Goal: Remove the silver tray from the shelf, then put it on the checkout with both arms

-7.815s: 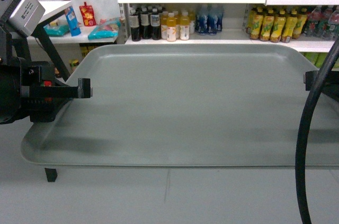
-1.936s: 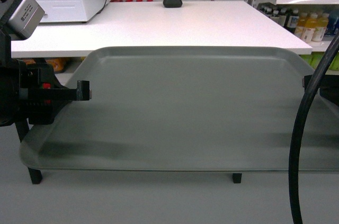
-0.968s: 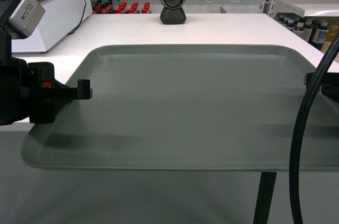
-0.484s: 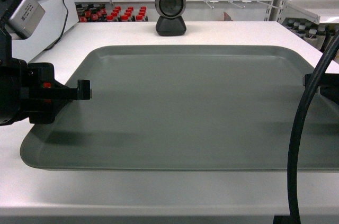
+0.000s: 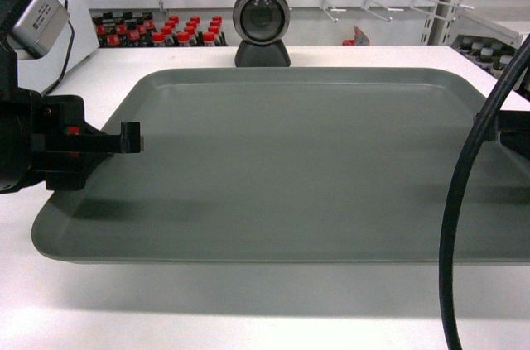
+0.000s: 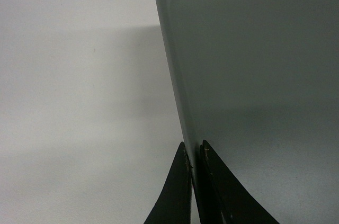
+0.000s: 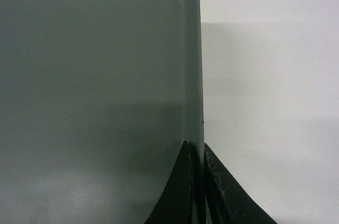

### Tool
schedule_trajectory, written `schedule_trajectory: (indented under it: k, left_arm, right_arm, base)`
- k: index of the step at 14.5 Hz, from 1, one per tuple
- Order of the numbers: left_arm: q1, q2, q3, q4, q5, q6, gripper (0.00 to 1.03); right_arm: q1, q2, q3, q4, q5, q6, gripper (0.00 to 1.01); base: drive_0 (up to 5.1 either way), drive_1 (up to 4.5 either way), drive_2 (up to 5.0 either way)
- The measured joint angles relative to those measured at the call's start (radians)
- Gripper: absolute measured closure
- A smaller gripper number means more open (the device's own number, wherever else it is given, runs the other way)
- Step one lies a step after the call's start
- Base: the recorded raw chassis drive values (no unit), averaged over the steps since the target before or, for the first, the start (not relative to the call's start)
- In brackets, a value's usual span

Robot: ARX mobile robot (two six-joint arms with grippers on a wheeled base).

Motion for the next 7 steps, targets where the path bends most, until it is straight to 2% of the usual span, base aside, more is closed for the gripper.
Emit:
schedule_trajectory:
  k: [3,7]
  left_arm:
    - [0.0,0.0,0.0,-0.001,0.0,0.0,0.99]
    - [0.0,0.0,0.0,-0.001,0.0,0.0,0.99]
  right_arm:
    - [0.0,0.0,0.0,-0.004,0.0,0.0,0.98]
    - [0.0,0.0,0.0,-0.004,0.0,0.0,0.98]
  base:
    - [0.0,4.28,-4.4]
    - [0.0,0.0,0.0]
